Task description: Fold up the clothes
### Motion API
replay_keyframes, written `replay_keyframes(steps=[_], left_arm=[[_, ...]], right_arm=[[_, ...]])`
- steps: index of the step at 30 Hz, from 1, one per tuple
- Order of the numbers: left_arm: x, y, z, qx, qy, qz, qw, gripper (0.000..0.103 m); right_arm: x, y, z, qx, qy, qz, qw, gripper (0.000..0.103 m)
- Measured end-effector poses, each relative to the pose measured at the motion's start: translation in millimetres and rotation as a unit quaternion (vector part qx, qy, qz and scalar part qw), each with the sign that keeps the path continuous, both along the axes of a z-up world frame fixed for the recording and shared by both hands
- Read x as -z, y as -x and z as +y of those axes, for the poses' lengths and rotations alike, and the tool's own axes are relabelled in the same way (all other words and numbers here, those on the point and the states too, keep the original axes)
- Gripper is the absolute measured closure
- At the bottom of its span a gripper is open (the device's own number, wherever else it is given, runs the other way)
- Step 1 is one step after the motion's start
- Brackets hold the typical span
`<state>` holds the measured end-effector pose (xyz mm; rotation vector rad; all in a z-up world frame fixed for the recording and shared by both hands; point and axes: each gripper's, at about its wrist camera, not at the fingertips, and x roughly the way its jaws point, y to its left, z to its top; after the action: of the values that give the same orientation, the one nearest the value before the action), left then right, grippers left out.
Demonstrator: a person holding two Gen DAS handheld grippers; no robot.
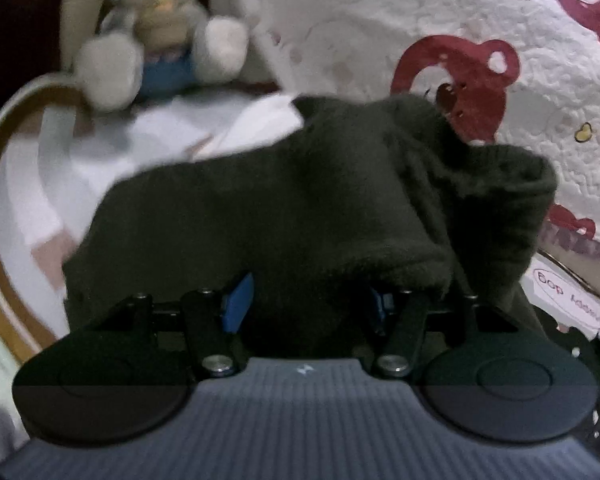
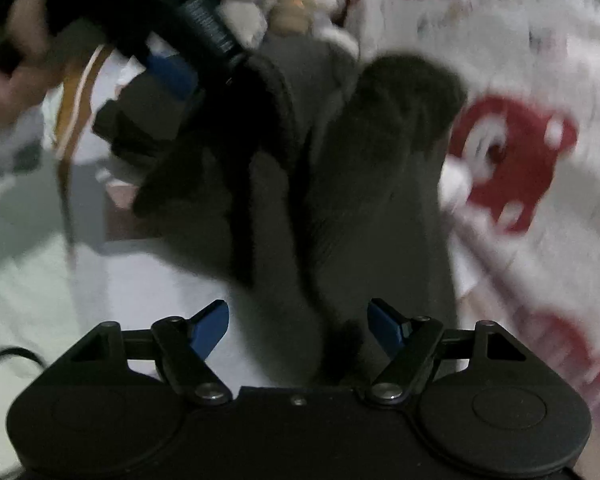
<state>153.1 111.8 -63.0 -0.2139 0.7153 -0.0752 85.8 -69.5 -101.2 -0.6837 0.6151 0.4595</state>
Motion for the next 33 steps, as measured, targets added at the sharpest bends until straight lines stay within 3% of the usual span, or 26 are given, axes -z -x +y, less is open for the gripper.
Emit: replay_keyframes(steps=[5, 6, 7, 9, 11, 13, 16, 21, 25, 29, 31, 33], left_arm=[[24, 0, -25, 0.039, -0.064, -0.005, 0.9972, 0.042], [29, -1, -25, 0.038, -0.058, 0.0, 0.9976, 0.031], [34, -2, -23, 0.036, -0.047, 0.007, 0.9982, 0.026], [41, -3, -18, 0.03, -0.02, 0.012, 0.9993, 0.026], [41, -2, -9, 0.024, 0.01, 0.006, 0.9996, 0.032], [38, -1, -2, 0.024, 0.027, 0.0, 0.9993, 0.067], [26, 4, 0, 0.028, 0.038, -0.021, 0.9987, 0.089], [-7, 17, -17, 0.041, 0.025, -0.079, 0.9957, 0.092], [-29, 24, -26, 0.07, 0.057, -0.102, 0.9907, 0.093], [-52, 35, -37, 0.111, 0.1, -0.125, 0.9808, 0.094], [-73, 49, -57, 0.14, 0.089, -0.136, 0.9767, 0.094], [-98, 64, -74, 0.171, 0.104, -0.155, 0.9674, 0.094]], right_arm=[[7, -30, -18, -0.006, 0.032, 0.002, 0.999, 0.023], [13, -36, -20, 0.007, 0.046, -0.01, 0.999, 0.025], [14, -40, -24, 0.017, 0.055, -0.021, 0.998, 0.027], [4, -44, -33, 0.041, 0.033, -0.025, 0.998, 0.072], [-10, -48, -42, 0.073, -0.007, -0.021, 0.997, 0.083], [-29, -48, -51, 0.109, -0.065, -0.009, 0.992, 0.086], [-56, -37, -64, 0.146, -0.135, -0.018, 0.98, 0.088], [-87, -8, -69, 0.154, -0.174, -0.065, 0.97, 0.09], [-102, -2, -78, 0.155, -0.195, -0.069, 0.966, 0.09], [-122, 10, -97, 0.171, -0.219, -0.079, 0.957, 0.091], [-140, 17, -111, 0.194, -0.223, -0.097, 0.95, 0.092], [-164, 31, -129, 0.208, -0.236, -0.124, 0.941, 0.092]])
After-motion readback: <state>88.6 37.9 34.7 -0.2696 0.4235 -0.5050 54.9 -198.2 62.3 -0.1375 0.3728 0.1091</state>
